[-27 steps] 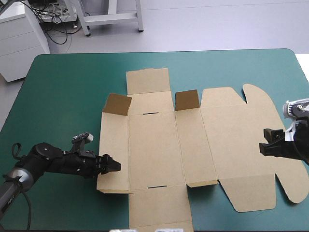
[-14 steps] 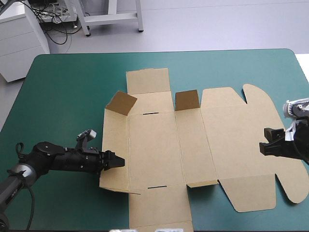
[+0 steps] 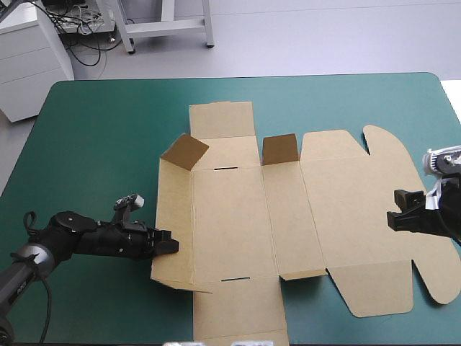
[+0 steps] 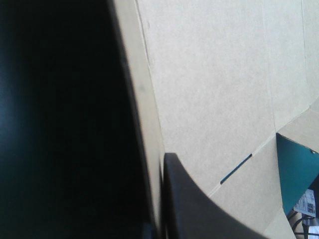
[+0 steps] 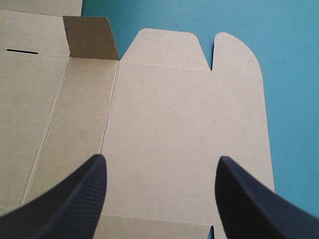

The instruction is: Fold the box

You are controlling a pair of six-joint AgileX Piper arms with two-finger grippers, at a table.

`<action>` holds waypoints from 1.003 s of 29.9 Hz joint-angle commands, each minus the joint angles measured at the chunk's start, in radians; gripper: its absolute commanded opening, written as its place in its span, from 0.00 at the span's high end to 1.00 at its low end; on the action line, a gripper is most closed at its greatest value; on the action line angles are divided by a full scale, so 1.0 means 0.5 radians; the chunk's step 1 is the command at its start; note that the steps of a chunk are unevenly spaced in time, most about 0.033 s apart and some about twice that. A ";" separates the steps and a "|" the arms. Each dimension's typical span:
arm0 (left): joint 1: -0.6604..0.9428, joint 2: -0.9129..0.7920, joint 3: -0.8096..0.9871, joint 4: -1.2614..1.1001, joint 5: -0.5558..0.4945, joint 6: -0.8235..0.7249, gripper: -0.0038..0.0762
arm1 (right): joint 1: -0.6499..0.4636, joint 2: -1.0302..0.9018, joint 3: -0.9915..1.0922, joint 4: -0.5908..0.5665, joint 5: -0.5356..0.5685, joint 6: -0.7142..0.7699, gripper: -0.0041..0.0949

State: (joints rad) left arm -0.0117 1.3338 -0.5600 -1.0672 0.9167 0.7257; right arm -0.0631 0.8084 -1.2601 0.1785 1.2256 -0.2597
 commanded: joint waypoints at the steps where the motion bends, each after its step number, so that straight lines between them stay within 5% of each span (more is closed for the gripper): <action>1: -0.002 -0.044 -0.041 -0.039 0.036 0.024 0.99 | -0.008 -0.002 -0.043 0.020 -0.123 -0.017 0.38; 15: -0.002 0.012 -0.513 0.497 -0.077 0.266 0.99 | -0.008 -0.002 -0.043 0.029 -0.132 -0.017 0.38; 30: -0.068 0.627 -1.677 1.175 0.410 0.425 0.99 | -0.008 0.002 -0.043 0.096 -0.191 -0.017 0.38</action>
State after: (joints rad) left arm -0.0246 1.6585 -1.2707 -0.5113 1.0972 0.8536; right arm -0.0631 0.8084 -1.2601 0.2096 1.2008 -0.2597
